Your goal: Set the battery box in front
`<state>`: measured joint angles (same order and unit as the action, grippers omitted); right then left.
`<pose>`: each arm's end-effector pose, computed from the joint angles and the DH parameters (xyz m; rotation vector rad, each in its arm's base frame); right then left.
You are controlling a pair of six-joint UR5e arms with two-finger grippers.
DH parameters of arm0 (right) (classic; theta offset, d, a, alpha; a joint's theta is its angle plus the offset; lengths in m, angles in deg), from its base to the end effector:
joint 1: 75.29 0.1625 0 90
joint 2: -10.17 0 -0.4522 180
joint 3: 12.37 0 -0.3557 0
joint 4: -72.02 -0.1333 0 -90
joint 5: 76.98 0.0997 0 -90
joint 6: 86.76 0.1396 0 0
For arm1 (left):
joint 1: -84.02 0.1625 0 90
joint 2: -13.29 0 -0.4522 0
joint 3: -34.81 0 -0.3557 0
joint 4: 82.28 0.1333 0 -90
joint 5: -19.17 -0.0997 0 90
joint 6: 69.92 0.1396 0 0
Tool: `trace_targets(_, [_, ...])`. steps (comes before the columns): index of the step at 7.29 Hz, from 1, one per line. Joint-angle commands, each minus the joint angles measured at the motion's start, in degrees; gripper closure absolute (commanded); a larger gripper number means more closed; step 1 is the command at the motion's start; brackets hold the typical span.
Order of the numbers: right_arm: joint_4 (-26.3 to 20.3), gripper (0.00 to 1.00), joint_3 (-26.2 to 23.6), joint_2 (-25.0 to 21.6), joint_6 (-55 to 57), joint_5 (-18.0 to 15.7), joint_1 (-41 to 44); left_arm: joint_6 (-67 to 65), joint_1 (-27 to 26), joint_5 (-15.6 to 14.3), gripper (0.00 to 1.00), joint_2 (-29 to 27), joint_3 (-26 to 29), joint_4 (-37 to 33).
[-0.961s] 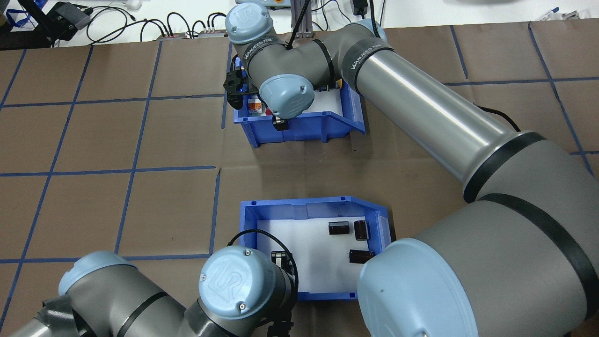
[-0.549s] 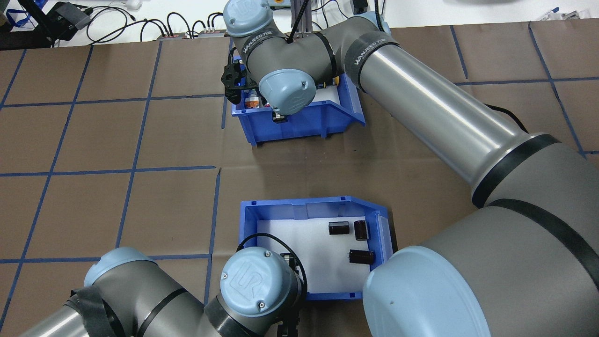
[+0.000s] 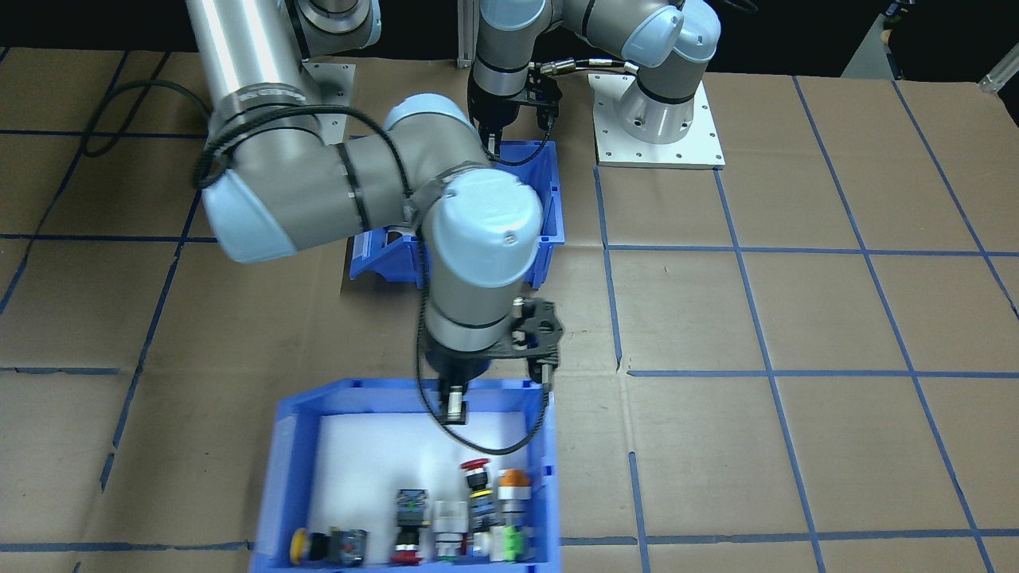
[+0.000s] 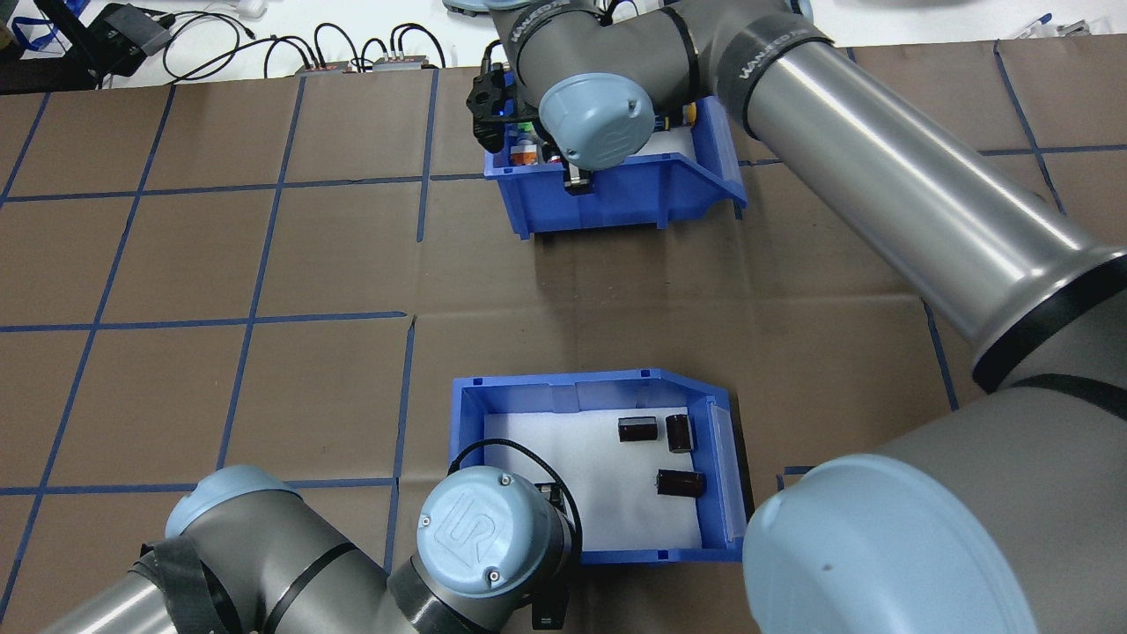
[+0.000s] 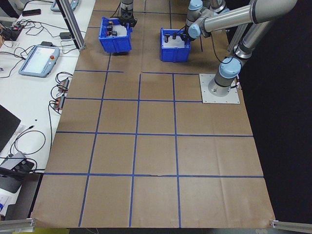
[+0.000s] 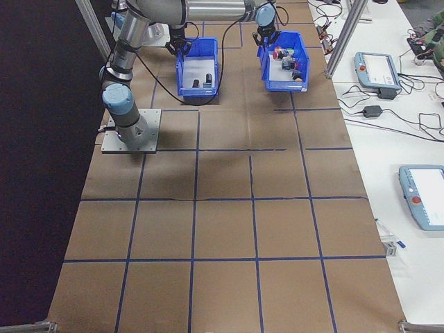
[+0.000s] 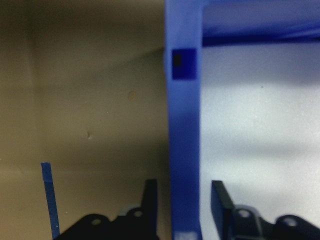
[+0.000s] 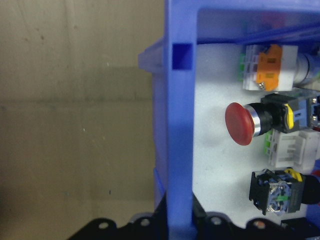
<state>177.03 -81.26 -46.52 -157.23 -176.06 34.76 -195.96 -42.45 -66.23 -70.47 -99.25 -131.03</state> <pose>0.3453 -0.6216 0.3324 2.1106 -2.0997 -0.0346 -0.3181 -0.1873 0.2610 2.1589 -2.1804 -0.1078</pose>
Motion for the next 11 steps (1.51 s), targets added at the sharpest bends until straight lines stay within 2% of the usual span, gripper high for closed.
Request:
trace_targets(1, [-0.4, 0.97, -4.0, -3.3, -6.7, -0.1, -6.7, 0.6, 0.0, 0.0, 1.00, 1.6, 0.2, 1.2])
trace_targets(2, [-0.2, 0.97, -7.0, -6.2, -11.0, 0.1, -10.7, 0.6, 0.3, 0.1, 1.00, 2.1, 0.5, 1.2])
trace_targets(3, [0.4, 0.97, -10.4, -9.0, -14.7, 0.5, -14.5, 1.3, 0.9, -1.0, 1.00, 3.0, 0.9, 1.1])
trace_targets(4, [0.9, 0.97, -14.1, -11.7, -17.1, 0.6, -17.7, 6.2, 3.4, -1.5, 1.00, 5.2, 1.7, 0.1])
trace_targets(6, [3.0, 0.97, -20.0, -15.9, -22.7, 0.7, -23.4, 15.8, 14.4, -1.2, 1.00, 9.9, 3.1, -7.6])
trace_targets(7, [3.7, 0.97, -22.7, -18.4, -25.3, 0.7, -25.4, 18.7, 19.1, -0.8, 1.00, 10.9, 3.6, -8.5])
trace_targets(9, [3.7, 0.97, -28.4, -23.7, -30.1, 2.9, -30.2, 26.3, 25.0, -0.2, 1.00, 7.6, 5.8, -8.1])
trace_targets(10, [3.8, 0.97, -32.1, -26.7, -32.5, 3.7, -32.9, 27.0, 25.8, 0.8, 1.00, 3.4, 9.8, -8.0])
trace_targets(11, [3.8, 0.97, -35.1, -29.4, -34.6, 3.7, -33.8, 26.4, 25.7, 1.1, 0.99, -3.0, 16.3, -8.4])
